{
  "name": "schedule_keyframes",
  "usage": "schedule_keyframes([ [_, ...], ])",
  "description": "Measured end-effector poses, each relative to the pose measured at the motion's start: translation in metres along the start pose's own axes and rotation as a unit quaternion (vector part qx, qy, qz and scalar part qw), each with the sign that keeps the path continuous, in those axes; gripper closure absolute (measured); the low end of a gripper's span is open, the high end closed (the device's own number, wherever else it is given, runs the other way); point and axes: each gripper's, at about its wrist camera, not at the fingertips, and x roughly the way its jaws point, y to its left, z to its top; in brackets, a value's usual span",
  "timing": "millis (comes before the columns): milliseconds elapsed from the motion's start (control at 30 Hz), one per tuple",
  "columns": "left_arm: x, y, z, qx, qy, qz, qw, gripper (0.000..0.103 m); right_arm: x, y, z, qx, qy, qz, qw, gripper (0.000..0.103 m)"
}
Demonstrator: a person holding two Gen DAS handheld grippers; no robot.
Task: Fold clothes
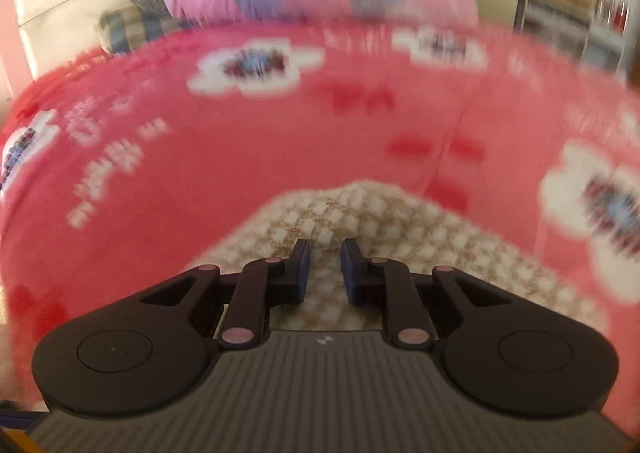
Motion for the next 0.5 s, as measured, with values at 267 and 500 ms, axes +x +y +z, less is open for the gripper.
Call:
schedule_keyframes([
  [267, 0.001, 0.001, -0.001, 0.011, 0.003, -0.005, 0.9999, 0.038, -0.002, -0.034, 0.021, 0.054, -0.028, -0.063, 0.996, 0.078],
  [500, 0.006, 0.003, 0.009, 0.007, 0.025, -0.005, 0.9996, 0.036, -0.050, -0.050, 0.008, 0.070, -0.084, -0.076, 0.991, 0.077],
])
